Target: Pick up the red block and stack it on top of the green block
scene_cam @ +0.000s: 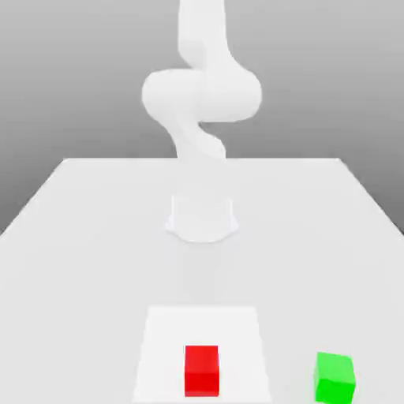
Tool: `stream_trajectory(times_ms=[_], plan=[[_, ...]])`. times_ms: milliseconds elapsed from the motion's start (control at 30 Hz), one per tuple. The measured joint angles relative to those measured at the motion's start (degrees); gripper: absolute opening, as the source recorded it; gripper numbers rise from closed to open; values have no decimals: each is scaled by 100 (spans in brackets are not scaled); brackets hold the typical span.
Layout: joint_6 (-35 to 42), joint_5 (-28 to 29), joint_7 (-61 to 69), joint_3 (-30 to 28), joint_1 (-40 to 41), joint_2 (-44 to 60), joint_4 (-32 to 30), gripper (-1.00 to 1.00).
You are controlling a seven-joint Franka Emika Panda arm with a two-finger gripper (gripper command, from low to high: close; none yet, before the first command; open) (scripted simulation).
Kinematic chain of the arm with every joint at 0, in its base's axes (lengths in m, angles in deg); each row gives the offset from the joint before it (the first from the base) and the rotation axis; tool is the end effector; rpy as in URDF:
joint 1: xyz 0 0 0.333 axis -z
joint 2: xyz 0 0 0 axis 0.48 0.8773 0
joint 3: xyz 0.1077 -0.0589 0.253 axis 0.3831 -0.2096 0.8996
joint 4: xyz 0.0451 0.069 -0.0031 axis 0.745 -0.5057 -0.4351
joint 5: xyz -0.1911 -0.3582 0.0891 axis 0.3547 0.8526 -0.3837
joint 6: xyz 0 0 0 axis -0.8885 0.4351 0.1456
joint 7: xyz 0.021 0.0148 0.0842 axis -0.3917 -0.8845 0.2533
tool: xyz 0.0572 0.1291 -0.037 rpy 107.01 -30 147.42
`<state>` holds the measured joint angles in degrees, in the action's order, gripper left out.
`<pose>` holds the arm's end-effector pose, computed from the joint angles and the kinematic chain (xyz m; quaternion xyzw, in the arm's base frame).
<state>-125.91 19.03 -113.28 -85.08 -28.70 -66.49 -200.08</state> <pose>0.4527 0.0000 0.6154 -0.8613 0.3634 -0.3270 0.1381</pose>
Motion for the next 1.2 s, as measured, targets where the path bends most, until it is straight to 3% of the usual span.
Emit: stream_trajectory(times_ms=[767, 967, 1000, 1200], plan=[[-1943, -6, 94, -11, -9, 4813, -1040, 0], [-2866, -5, 100, -3, -2, 6060, -960, 0], [-2956, -6, 100, -3, -2, 6168, -945, -100], [-3001, 2, 92, 0, -1, 6221, -936, -100]])
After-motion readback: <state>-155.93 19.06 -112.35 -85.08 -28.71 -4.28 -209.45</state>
